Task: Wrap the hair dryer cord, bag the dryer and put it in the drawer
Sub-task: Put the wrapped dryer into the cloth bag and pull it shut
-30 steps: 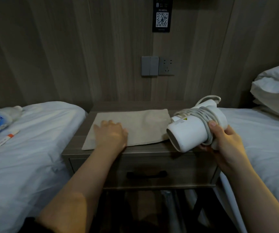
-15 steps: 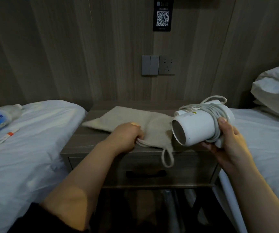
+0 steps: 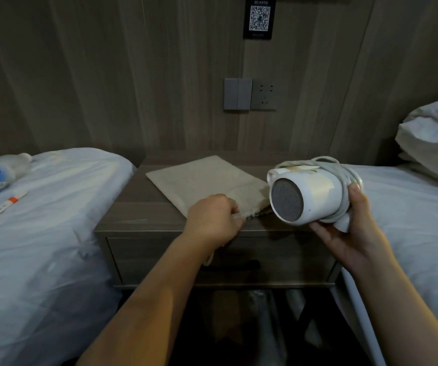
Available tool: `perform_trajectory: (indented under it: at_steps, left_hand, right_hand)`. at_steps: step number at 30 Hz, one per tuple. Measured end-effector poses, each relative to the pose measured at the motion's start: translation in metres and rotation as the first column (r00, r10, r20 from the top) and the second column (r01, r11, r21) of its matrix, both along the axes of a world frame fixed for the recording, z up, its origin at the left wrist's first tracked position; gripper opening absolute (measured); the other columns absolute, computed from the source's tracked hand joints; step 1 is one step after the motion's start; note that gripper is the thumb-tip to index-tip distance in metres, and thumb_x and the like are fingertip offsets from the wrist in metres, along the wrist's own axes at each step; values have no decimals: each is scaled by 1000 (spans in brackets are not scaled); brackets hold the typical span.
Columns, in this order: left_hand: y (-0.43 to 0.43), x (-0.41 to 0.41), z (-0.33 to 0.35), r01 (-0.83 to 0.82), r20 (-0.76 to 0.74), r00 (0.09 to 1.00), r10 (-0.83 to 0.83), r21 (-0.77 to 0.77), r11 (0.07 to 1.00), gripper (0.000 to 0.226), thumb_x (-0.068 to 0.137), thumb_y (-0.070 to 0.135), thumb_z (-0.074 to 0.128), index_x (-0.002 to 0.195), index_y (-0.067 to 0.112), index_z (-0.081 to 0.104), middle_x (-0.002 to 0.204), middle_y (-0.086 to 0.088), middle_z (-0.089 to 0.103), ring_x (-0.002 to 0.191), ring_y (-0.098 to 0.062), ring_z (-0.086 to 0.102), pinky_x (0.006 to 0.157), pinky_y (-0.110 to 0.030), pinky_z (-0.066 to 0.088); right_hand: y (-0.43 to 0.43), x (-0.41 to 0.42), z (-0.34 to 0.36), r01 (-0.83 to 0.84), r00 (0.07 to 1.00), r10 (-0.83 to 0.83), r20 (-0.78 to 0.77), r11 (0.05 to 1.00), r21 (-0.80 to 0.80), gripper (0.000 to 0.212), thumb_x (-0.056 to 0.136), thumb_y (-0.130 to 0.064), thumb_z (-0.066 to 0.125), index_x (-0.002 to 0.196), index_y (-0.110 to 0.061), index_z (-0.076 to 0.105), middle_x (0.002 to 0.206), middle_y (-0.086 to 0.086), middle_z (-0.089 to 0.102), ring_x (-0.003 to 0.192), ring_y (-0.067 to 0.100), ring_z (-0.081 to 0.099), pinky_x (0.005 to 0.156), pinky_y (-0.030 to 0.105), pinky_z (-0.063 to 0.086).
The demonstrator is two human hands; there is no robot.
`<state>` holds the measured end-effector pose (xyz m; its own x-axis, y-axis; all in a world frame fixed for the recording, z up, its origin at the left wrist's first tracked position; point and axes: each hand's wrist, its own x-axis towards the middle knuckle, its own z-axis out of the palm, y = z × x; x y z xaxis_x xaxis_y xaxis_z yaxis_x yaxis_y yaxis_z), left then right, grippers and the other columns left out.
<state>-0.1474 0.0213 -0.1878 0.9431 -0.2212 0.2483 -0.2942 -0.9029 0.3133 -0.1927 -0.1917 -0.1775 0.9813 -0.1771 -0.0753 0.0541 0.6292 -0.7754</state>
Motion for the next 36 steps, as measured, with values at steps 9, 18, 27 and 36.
perform_trajectory:
  at_steps: [9, 18, 27, 36]
  left_hand:
    - [-4, 8, 2, -95, -19, 994, 106, -626, 774, 41, 89, 26, 56, 55, 3, 53, 52, -8, 46, 50, -15, 43, 54, -28, 31]
    - [-7, -1, 15, 35, 52, 999, -5, -590, 806, 25, 88, 27, 59, 75, 10, 71, 74, -6, 69, 72, -16, 62, 64, -28, 45]
    - [-5, -6, 16, 15, -94, 991, -96, -633, 774, 15, 85, 14, 62, 76, 6, 71, 69, -10, 66, 62, -18, 58, 60, -32, 46]
    - [5, 3, 17, -161, -207, 978, 3, -750, 641, 16, 82, 17, 63, 66, 16, 68, 50, 3, 57, 46, -7, 51, 53, -23, 42]
  right_hand:
    - [-12, -4, -11, -166, 986, 167, 11, 983, -75, 103, 1, -48, 91, 98, -24, 64, 82, -3, 77, 71, 12, 73, 48, 31, 56]
    - [8, -3, -10, -126, 992, 128, -9, 965, -231, 42, 63, -37, 62, 103, -24, 62, 94, -4, 75, 81, 11, 72, 57, 33, 59]
    - [25, 0, -13, -15, 998, 10, -69, 997, -71, 16, 84, -37, 59, 95, -25, 62, 102, 0, 69, 95, 19, 65, 62, 38, 61]
    - [17, 2, -6, -86, 992, 91, -92, 995, 51, 51, 62, -43, 74, 107, -21, 64, 100, 6, 75, 83, 21, 73, 56, 40, 59]
